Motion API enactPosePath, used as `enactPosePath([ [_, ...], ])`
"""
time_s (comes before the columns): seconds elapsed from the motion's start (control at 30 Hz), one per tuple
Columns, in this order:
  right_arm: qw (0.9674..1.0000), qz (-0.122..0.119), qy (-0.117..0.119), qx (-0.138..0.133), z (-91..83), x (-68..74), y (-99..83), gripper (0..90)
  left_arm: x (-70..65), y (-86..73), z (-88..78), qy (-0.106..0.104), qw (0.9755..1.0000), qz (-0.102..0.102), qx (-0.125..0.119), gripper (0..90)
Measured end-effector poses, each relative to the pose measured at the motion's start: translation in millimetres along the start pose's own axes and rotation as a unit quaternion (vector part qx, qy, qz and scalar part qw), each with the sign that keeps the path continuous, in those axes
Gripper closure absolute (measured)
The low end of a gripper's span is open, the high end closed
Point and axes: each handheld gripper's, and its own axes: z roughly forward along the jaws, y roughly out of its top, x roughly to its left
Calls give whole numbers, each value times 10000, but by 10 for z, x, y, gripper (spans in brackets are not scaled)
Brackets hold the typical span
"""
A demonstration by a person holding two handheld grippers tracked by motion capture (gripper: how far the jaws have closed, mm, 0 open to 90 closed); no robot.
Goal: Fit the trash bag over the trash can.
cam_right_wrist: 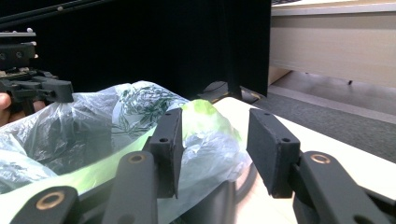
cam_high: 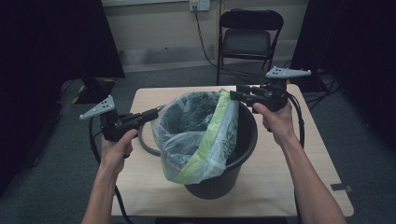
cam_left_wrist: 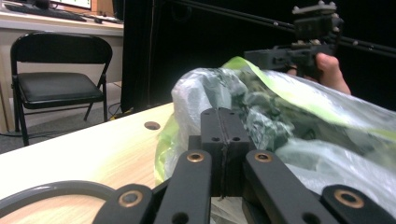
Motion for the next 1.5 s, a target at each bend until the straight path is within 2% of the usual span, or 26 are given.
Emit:
enactPosePath([
  [0.17, 9998, -101, 99, 170, 109, 84, 49, 554, 95, 137, 83, 79, 9997, -10, -217, 713],
  [0.27, 9993, -202, 61, 323, 177, 111, 66, 554, 179, 168, 259, 39, 9998, -122, -120, 663],
  [0.37, 9990, -160, 32, 425, 228, 85, 61, 559, 239, 116, 455, 126, 9997, -194, 67, 626],
  [0.4, 9988, -139, 16, 462, 239, 72, 57, 560, 254, 85, 502, 108, 9996, -249, 117, 624],
  [0.43, 9986, -126, 4, 509, 250, 61, 53, 567, 270, 50, 527, -7, 9995, -323, 43, 619],
  [0.47, 9984, -125, 22, 553, 256, 51, 48, 585, 280, 29, 530, -106, 9992, -379, 17, 619],
  [0.5, 9982, -132, 30, 581, 260, 48, 43, 603, 275, 19, 518, -160, 9993, -341, 8, 628],
  [0.57, 9978, -198, -85, 623, 263, 36, 32, 700, 238, 14, 476, -207, 9994, -264, 11, 687],
  [0.6, 9980, -130, -74, 610, 262, 10, 31, 716, 217, 13, 448, -230, 9994, -240, 43, 692],
  [0.7, 9987, -114, -76, 489, 250, -7, 52, 821, 145, -4, 372, -201, 9996, -159, 71, 698],
  [0.73, 9989, -68, -7, 461, 250, -13, 59, 821, 120, -26, 355, -272, 9995, -162, 48, 701],
  [0.8, 9992, -61, 10, 395, 234, -7, 65, 873, 65, -62, 306, -217, 9997, -125, -30, 696],
  [0.93, 9999, 64, 37, 151, 116, -50, 22, 900, 22, -105, 221, -247, 9995, -132, -118, 692],
  [1.0, 9999, 138, -37, 68, 53, -101, -46, 900, -1, -114, 199, -236, 9996, -99, -132, 693],
  [1.1, 9995, 289, -86, 4, -31, -200, -170, 900, -30, -116, 187, -242, 9996, -52, -110, 695],
  [1.27, 9985, 531, -38, -126, -115, -317, -410, 900, -66, -120, 219, -235, 9996, -44, -118, 706],
  [1.37, 9979, 639, -6, -122, -109, -351, -514, 900, -67, -115, 223, -221, 9997, -80, -115, 697],
  [1.5, 9978, 655, 72, 115, -6, -354, -638, 900, -35, -73, 234, -197, 9998, -36, 30, 655],
])
